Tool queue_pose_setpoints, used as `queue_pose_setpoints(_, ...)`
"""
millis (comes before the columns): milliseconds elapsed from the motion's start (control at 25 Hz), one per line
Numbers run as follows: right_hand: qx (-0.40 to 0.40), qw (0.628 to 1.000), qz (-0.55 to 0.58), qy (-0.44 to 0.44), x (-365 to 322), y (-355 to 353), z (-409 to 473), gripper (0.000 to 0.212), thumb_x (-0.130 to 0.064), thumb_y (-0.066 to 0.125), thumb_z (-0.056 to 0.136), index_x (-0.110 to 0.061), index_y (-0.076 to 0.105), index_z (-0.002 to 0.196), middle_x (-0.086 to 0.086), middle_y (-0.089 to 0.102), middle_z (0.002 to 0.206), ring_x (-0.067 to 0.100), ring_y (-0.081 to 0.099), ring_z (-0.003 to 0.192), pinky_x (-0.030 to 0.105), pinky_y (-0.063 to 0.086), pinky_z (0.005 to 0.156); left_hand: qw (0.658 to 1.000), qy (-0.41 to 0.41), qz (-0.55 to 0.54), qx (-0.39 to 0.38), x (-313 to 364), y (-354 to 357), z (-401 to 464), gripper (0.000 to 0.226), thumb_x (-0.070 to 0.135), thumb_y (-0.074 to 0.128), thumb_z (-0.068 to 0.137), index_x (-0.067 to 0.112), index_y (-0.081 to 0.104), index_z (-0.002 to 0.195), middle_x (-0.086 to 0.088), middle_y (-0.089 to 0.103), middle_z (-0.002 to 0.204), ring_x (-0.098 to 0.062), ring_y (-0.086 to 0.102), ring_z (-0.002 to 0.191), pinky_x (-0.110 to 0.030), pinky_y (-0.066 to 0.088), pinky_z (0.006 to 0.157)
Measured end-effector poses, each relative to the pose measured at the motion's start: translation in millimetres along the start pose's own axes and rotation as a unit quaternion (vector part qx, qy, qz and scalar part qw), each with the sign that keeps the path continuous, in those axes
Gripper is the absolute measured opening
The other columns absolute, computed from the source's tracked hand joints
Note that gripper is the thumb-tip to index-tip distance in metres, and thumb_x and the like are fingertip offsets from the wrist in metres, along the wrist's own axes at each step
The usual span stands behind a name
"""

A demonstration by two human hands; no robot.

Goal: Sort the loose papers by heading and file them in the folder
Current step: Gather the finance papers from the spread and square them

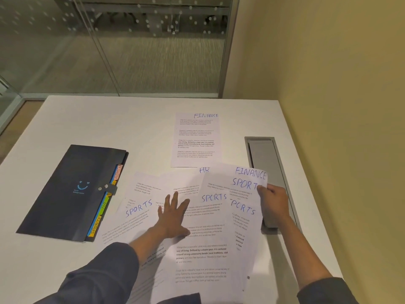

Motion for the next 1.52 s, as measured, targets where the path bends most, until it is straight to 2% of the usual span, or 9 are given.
queue_pose_setpoints(200,-0.01,0.999,0.034,0.037,-22,-13,-2,0.011,-0.008,0.069,0.085,-0.01,0.071,0.075,0.008,0.076,0.092,0.008,0.061,0.053,0.018,0.043,0.049,1.0,0.01,0.003,-0.001,-1,1,-4,0.112,0.057,0.072,0.074,0.031,-0.002,0.154,-0.009,-0.028,0.157,-0.036,-0.022,0.144,-0.061,0.005,0.114)
queue_pose_setpoints(400,-0.058,0.994,0.081,0.032,-55,-22,-8,0.008,-0.015,0.072,0.087,-0.01,0.075,0.092,0.006,0.077,0.09,0.017,0.071,0.072,0.024,0.05,0.065,1.0,-0.004,-0.017,0.009,1,-2,-3,0.108,0.04,0.076,0.076,0.026,0.002,0.153,-0.012,-0.025,0.157,-0.037,-0.017,0.146,-0.061,0.009,0.115)
queue_pose_setpoints(560,-0.062,0.995,0.057,-0.05,-82,-30,-17,0.028,-0.017,0.063,0.094,-0.017,0.07,0.068,0.002,0.075,0.075,0.016,0.065,0.064,0.028,0.049,0.068,0.999,-0.023,-0.039,0.007,0,-2,-4,0.108,0.036,0.078,0.075,0.025,0.004,0.152,-0.014,-0.024,0.157,-0.038,-0.016,0.145,-0.061,0.01,0.115)
queue_pose_setpoints(720,-0.014,0.986,-0.014,-0.168,-105,-40,-29,0.035,-0.033,0.06,0.091,-0.007,0.061,0.068,0.014,0.058,0.062,0.01,0.045,0.059,0.029,0.033,0.061,0.997,-0.037,-0.064,0.026,3,-10,-8,0.101,0.033,0.075,0.077,0.023,0.007,0.151,-0.012,-0.023,0.158,-0.036,-0.018,0.145,-0.063,0.008,0.113)
queue_pose_setpoints(840,-0.003,0.973,-0.028,-0.229,-132,-45,-45,0.047,-0.015,0.057,0.095,-0.024,0.046,0.05,-0.014,0.034,0.046,0.003,0.025,0.049,0.024,0.022,0.051,0.992,-0.001,-0.097,0.086,17,-41,-5,0.091,0.04,0.065,0.086,0.019,0.008,0.153,-0.011,-0.012,0.16,-0.029,-0.008,0.148,-0.059,0.005,0.116)
queue_pose_setpoints(1000,0.005,0.956,0.002,-0.293,-160,-48,-52,0.034,-0.02,0.058,0.093,-0.011,0.049,0.061,-0.013,0.038,0.057,0.007,0.031,0.059,0.027,0.024,0.057,0.932,0.075,-0.314,0.164,47,-104,-6,0.091,0.044,0.069,0.082,0.016,0.018,0.152,-0.005,0.015,0.161,-0.023,0.018,0.147,-0.05,0.019,0.117)
queue_pose_setpoints(1160,0.006,0.956,0.102,-0.274,-185,-49,-62,0.017,-0.013,0.058,0.094,-0.001,0.069,0.089,-0.005,0.065,0.07,0.008,0.054,0.063,0.023,0.043,0.06,0.84,0.111,-0.518,0.12,73,-151,-15,0.09,0.027,0.077,0.08,0.024,0.023,0.152,-0.003,0.031,0.155,-0.018,0.028,0.143,-0.035,0.03,0.112)
queue_pose_setpoints(1320,-0.008,0.958,0.194,-0.211,-201,-54,-58,0.017,-0.007,0.058,0.095,-0.011,0.073,0.1,0.005,0.076,0.092,0.016,0.07,0.077,0.028,0.057,0.074,0.802,0.174,-0.563,0.098,74,-165,-23,0.069,0.008,0.077,0.078,0.017,0.048,0.139,-0.003,0.061,0.132,-0.013,0.054,0.125,-0.041,0.041,0.109)
queue_pose_setpoints(1520,-0.017,0.96,0.248,-0.129,-199,-54,-36,0.014,-0.005,0.057,0.095,-0.011,0.07,0.095,-0.001,0.077,0.084,0.014,0.073,0.075,0.029,0.06,0.074,0.761,0.206,-0.613,0.055,78,-159,-39,0.036,0.01,0.071,0.085,0.012,0.066,0.12,-0.003,0.072,0.112,-0.016,0.068,0.103,-0.031,0.054,0.091)
Point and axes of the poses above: each hand's wrist, its own z-axis towards the middle knuckle, its own y-axis out of the palm, x = y × z, the point moved 1 cm from there along z, towards the middle knuckle
